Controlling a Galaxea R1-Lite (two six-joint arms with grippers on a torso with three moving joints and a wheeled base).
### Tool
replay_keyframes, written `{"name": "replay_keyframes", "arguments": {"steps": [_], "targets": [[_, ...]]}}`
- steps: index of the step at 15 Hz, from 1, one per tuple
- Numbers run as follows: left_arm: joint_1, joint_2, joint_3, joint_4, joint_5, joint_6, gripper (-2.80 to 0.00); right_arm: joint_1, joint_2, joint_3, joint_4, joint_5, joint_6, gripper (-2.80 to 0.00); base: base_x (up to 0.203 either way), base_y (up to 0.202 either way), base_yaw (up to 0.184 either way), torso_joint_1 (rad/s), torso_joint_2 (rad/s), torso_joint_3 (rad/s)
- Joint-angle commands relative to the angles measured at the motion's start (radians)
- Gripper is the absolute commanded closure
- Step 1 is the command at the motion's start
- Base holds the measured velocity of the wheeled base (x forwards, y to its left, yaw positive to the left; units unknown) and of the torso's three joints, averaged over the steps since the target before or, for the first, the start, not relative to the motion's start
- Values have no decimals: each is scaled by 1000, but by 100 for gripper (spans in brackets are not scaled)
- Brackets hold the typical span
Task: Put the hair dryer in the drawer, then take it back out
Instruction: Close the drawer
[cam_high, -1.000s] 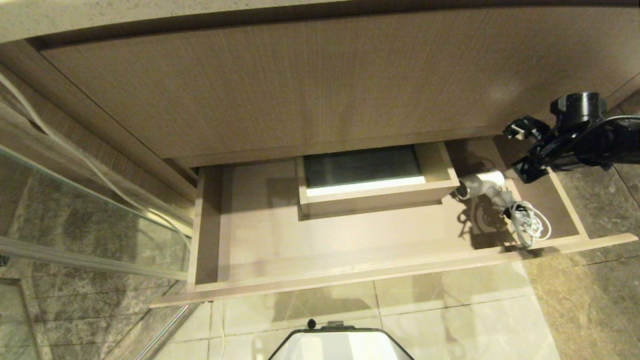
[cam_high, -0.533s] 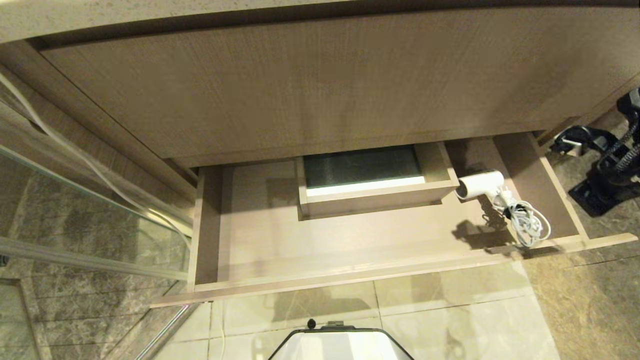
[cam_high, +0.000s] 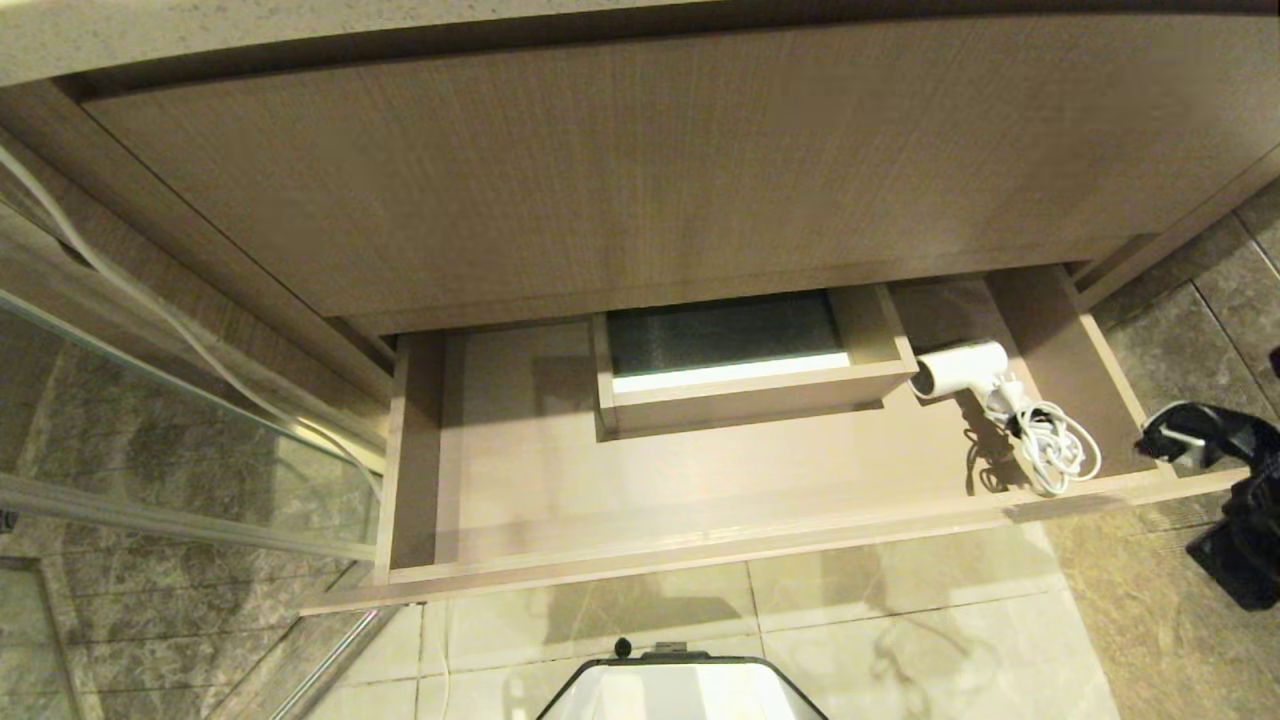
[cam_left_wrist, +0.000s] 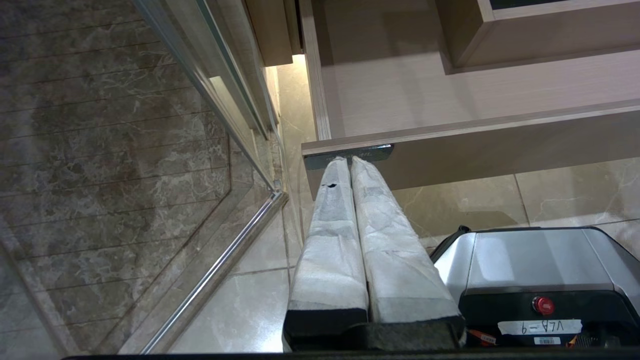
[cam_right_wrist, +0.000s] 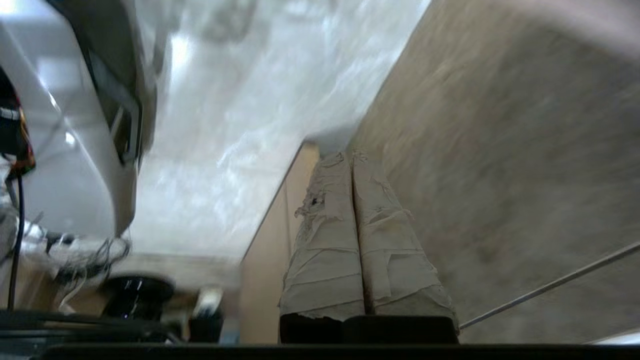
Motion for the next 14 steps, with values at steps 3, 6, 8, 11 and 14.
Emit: {"name": "replay_keyframes", "arguments": {"steps": [3, 6, 8, 11, 14], "targets": [[0, 0, 1, -1, 0, 0, 0, -5, 128, 78, -56, -7, 46, 0, 0, 0, 0, 0, 0, 0], [0, 0, 1, -1, 0, 0, 0, 0, 259, 75, -224, -7, 106, 0, 0, 0, 0, 0, 0, 0], [0, 0, 1, 0, 0, 0, 0, 4, 315, 64, -342, -7, 118, 0, 0, 0, 0, 0, 0, 0], [0, 0, -1, 1, 0, 0, 0, 4, 345, 53, -380, -6, 124, 0, 0, 0, 0, 0, 0, 0], [0, 0, 0, 0, 0, 0, 0, 5, 368, 41, -478, -5, 128, 0, 0, 0, 0, 0, 0, 0]]}}
